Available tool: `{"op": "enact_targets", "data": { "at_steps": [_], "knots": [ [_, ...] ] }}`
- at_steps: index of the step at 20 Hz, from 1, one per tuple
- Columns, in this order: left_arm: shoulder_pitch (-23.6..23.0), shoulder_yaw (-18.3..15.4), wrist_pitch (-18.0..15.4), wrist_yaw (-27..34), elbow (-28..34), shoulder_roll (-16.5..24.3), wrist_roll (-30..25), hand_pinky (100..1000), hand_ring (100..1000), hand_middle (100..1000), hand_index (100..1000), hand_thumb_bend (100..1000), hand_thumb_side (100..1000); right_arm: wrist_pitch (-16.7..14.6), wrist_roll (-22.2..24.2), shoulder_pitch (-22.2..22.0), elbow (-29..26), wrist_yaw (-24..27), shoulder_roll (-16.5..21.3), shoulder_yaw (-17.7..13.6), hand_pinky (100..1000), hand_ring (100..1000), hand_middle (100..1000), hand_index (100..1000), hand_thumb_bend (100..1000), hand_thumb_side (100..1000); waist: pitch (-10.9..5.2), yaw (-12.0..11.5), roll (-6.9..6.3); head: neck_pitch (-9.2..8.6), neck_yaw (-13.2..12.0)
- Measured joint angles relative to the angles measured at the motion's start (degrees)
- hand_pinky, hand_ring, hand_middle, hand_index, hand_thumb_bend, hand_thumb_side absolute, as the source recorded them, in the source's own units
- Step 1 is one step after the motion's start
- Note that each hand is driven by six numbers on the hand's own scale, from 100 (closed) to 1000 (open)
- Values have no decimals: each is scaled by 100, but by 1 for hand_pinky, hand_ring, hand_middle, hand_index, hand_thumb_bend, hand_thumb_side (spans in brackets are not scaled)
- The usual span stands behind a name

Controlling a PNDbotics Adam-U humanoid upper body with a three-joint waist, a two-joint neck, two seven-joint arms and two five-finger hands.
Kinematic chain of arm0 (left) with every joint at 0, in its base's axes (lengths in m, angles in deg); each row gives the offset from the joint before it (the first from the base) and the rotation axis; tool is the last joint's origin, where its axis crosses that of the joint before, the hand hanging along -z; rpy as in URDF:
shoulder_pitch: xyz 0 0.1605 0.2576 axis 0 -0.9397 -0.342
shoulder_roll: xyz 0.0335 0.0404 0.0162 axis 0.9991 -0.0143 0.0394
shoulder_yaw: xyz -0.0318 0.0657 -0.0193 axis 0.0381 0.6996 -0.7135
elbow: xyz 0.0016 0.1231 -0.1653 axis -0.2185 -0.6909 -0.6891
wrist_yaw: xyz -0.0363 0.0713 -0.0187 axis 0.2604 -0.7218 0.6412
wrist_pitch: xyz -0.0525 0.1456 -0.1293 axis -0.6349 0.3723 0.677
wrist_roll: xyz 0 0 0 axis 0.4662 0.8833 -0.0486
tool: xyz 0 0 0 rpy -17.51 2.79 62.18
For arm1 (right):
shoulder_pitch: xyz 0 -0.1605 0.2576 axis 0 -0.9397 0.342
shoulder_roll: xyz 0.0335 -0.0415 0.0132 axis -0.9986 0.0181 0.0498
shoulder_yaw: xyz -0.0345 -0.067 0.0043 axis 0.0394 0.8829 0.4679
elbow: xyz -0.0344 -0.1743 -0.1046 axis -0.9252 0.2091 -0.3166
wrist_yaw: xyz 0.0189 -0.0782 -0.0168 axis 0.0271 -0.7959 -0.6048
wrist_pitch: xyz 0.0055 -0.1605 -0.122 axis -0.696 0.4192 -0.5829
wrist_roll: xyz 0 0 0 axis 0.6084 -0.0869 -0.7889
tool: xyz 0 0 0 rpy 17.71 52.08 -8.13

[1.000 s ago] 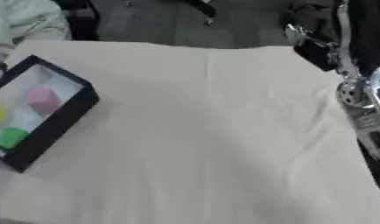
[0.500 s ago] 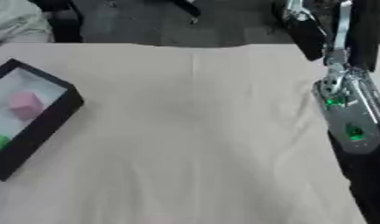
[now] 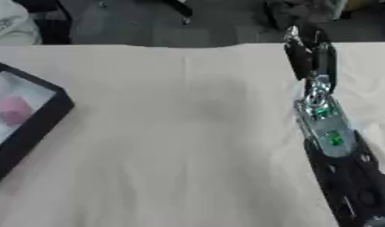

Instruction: Pick up the objects with one hand, pass them to the other hand, and then place them into the box on the other side of the table.

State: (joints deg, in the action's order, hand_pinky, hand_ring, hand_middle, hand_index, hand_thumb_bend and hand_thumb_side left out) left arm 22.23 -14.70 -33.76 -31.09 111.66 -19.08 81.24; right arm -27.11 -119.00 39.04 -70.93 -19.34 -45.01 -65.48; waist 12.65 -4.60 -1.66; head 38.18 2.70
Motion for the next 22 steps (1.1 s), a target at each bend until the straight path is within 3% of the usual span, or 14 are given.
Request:
{"op": "enact_targets", "data": {
  "at_steps": [5, 7, 8, 12, 22],
  "knots": [
    [-69, 46, 133, -166, -16, -126, 2, 804, 853, 881, 902, 219, 803, -175, 19, -89, 199, 156, -31, -25, 897, 871, 805, 914, 100, 981, 0, -15, 0, 53, 45],
    [-85, 50, 166, -272, -16, -155, -61, 805, 856, 886, 903, 220, 789, -240, 148, -119, 268, 157, -40, -29, 899, 876, 806, 920, 100, 918, 0, -22, 0, 53, 46],
    [-91, 59, 179, -348, -16, -168, -118, 804, 854, 882, 899, 211, 778, -269, 261, -127, 314, 157, -59, -40, 898, 879, 803, 914, 100, 771, 0, -24, 0, 53, 46],
    [-92, 80, 213, -580, -24, -230, -370, 801, 849, 876, 892, 195, 796, -409, 843, -166, 485, 40, -72, -111, 890, 868, 793, 893, 100, 699, 1, -33, 29, 53, 41],
    [-78, 79, 205, -821, -87, -470, -468, 803, 854, 896, 897, 189, 813, -774, 1356, -232, 588, -292, -190, -306, 880, 875, 813, 857, 100, 714, 19, -61, 36, 52, -29]
  ]
}}
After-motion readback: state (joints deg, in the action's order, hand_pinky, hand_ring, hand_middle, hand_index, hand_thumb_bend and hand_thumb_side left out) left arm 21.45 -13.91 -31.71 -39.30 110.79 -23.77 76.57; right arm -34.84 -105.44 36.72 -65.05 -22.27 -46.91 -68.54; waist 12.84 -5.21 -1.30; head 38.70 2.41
